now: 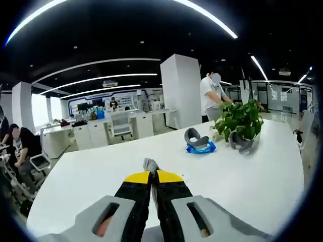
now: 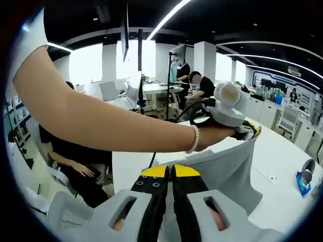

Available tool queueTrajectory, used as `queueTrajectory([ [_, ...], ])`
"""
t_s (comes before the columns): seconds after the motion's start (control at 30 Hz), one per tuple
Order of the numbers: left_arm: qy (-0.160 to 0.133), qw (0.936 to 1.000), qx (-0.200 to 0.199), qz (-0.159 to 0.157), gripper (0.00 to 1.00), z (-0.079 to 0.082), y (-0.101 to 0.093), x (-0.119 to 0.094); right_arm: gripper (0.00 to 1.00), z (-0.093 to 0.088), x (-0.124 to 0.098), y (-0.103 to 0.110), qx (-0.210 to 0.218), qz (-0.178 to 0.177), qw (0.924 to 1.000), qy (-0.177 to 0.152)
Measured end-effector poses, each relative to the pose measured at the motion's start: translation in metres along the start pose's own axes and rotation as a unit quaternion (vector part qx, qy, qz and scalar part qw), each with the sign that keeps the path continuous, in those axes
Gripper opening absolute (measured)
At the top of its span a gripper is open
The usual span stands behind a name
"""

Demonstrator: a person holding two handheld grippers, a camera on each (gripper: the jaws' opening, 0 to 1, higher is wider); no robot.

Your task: Fold the towel on the table until its edges align and the towel forms a compact rectangular stack.

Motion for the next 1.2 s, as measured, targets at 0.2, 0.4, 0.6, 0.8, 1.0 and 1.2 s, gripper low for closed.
queueTrajectory([
  [0.2,0.008,1.0,-0.006,0.001,0.03,-0.018,0.014,-0.005,0.01,-0.006,0.018,0.008,-0.009,0.012,0.9999,0.003],
  [0.4,0.017,0.9998,-0.012,-0.006,0.03,-0.045,0.03,-0.001,0.01,-0.026,0.042,0.012,-0.045,0.017,0.9986,0.02],
  [0.6,0.031,0.9992,-0.023,-0.009,0.03,-0.078,0.049,0.002,0.01,-0.048,0.065,0.01,-0.029,0.025,0.9987,0.032],
  [0.8,0.045,0.9984,-0.033,-0.012,0.04,-0.105,0.06,0.001,0.01,-0.06,0.09,0.017,-0.023,0.039,0.9982,0.038],
  [1.0,0.05,0.9965,-0.066,-0.002,0.04,-0.125,0.072,-0.004,0.02,-0.068,0.106,0.031,-0.025,0.062,0.997,0.038],
  [1.2,0.046,0.9944,-0.095,0.002,0.07,-0.129,0.077,-0.011,0.09,-0.071,0.112,0.034,-0.025,0.072,0.9965,0.034],
])
Point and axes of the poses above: the point that each gripper's makers call its tool centre point, and the gripper's own axes: x roughly forward along the fingers, y roughly to its left, z roughly out of its top, the point moved 7 cm from there along -x, roughly backward along the fingers, and after that the axes turned 11 degrees about -z, right-handed, at the moved point
